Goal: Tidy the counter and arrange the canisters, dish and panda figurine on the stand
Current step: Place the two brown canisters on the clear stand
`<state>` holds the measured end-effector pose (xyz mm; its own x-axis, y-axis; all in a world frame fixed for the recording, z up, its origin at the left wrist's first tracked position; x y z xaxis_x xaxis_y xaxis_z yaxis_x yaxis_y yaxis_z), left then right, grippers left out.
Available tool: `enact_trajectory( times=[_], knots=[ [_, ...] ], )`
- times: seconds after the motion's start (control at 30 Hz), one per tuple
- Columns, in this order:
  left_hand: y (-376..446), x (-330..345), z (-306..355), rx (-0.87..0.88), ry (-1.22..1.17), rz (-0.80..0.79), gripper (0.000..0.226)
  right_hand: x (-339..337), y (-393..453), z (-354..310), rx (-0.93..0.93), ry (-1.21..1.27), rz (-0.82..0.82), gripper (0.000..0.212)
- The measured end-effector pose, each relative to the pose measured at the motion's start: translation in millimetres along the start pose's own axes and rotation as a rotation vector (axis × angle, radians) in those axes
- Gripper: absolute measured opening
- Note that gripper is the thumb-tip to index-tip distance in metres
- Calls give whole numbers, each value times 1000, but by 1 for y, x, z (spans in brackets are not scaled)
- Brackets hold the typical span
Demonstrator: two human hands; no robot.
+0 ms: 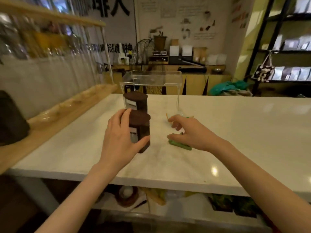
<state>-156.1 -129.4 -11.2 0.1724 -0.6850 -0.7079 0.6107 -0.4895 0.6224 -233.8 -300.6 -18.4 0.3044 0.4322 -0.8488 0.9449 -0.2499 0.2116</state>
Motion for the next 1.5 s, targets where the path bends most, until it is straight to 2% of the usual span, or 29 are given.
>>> enact_trajectory(
  times=[0.1, 0.17, 0.27, 0.33, 0.43, 0.6, 0.73, 0.9, 1.03, 1.17, 1.3, 1.5],
  knots=[
    [3, 13, -37, -184, -96, -56, 107, 24, 32, -3, 32, 170, -59, 65],
    [4, 28, -52, -282, -258, -124, 113, 37, 48, -4, 44, 253, -107, 74],
    [6, 40, -63, -340, -503, -96, 108, 52, 67, -6, 50, 396, -234, 78],
    [5, 43, -68, -360, -562, -68, 105, 59, 76, -12, 13, 458, -314, 70],
    [3, 47, -66, -295, -562, -77, 91, 66, 85, -15, -18, 481, -364, 64],
    [13, 54, -70, -259, -525, -130, 105, 64, 94, -18, -55, 496, -264, 52],
    [23, 56, -82, -268, -549, -151, 107, 65, 100, -24, -70, 435, -197, 48],
    [41, 51, -90, -239, -593, -204, 97, 58, 106, -31, -83, 398, -119, 40],
    [68, 35, -89, -213, -634, -204, 82, 39, 117, -39, -96, 425, -50, 42],
    [105, 17, -87, -183, -714, -217, 101, 11, 134, -53, -166, 470, 42, 41],
    [148, 7, -87, -158, -788, -200, 79, -16, 159, -63, -221, 434, 104, 33],
    [223, 8, -89, -91, -905, -216, 52, -52, 213, -62, -250, 439, 143, 37]
  ],
)
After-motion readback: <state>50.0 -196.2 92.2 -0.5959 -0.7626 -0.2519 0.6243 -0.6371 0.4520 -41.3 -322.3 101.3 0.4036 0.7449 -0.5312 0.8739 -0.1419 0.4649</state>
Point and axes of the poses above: each hand's wrist, its own y-axis towards the middle knuckle, its own x-axis out of the palm, z = x × y, the point moved 7 cm from there along y, towards the middle knuckle, and after that the axes turned 1 degree about y, right-handed, at the moved point
